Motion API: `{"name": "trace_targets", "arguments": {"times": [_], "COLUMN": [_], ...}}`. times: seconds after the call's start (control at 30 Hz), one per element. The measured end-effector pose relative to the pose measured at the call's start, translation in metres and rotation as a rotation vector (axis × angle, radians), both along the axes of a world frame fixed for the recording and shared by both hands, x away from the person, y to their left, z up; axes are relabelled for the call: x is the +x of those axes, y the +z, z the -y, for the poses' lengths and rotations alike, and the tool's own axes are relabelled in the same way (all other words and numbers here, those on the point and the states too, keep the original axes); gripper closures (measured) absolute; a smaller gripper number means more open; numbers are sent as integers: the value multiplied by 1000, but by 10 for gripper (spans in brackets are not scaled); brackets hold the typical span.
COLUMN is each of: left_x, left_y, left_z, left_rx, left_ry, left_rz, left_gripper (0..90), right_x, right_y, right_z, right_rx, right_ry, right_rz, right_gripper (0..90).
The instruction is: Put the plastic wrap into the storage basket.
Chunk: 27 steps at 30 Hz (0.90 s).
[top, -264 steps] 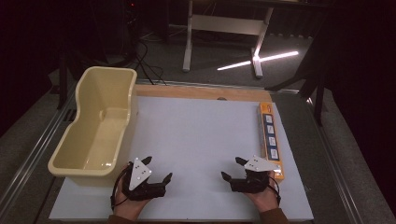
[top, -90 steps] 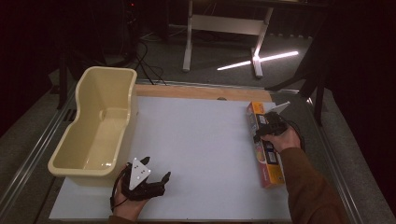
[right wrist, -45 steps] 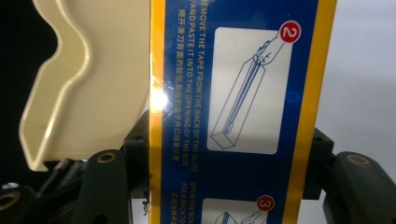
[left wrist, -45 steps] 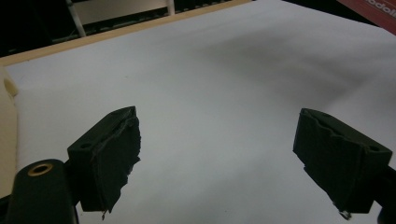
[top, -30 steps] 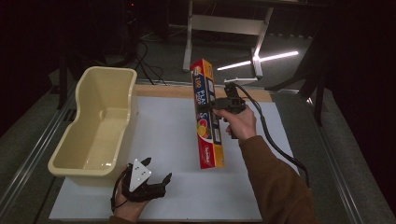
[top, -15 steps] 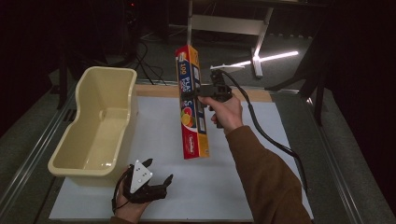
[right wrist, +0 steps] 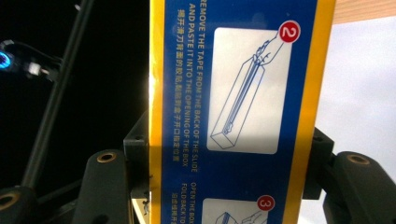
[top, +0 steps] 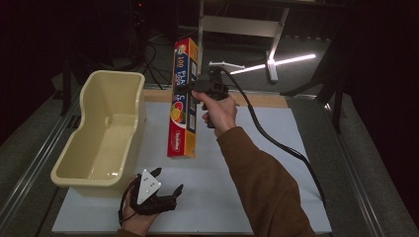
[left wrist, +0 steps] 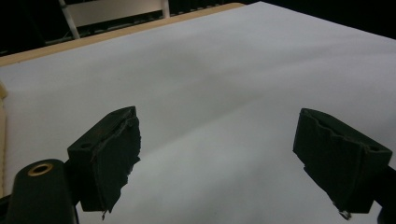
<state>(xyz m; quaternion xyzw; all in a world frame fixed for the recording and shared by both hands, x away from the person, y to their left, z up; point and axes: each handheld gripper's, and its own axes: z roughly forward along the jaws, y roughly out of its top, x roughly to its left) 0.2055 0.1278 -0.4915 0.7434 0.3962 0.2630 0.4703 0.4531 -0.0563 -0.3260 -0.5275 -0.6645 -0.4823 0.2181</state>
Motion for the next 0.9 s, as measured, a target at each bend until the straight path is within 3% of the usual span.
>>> {"name": "trace_targets", "arguments": {"times": [0.37,0.47,0.77,0.83,0.9], "left_x": [-1,-2,0,-2,-2], "left_y": [-1,-1,-2,-1,-1], "left_z": [4,5,5,4,3], "left_rx": [11,-3,-11,-11,-23], "left_ry": [-14,-17,-23,-21,-18], "left_rz": [0,-1,-3,1,3], "left_gripper": [148,148,148,149,149], "right_x": [-3,-5,-13,-14,-14], "right_y": [-1,-2,-8,-14,-20], "right_z": [-47,-60,-98,-106,-112], "right_rx": [96,123,130,153,143], "right_ry": [-16,-22,-43,-41,-45], "right_rz": [-42,-59,-68,-104,-116], "right_gripper": [393,393,392,392,391]}}
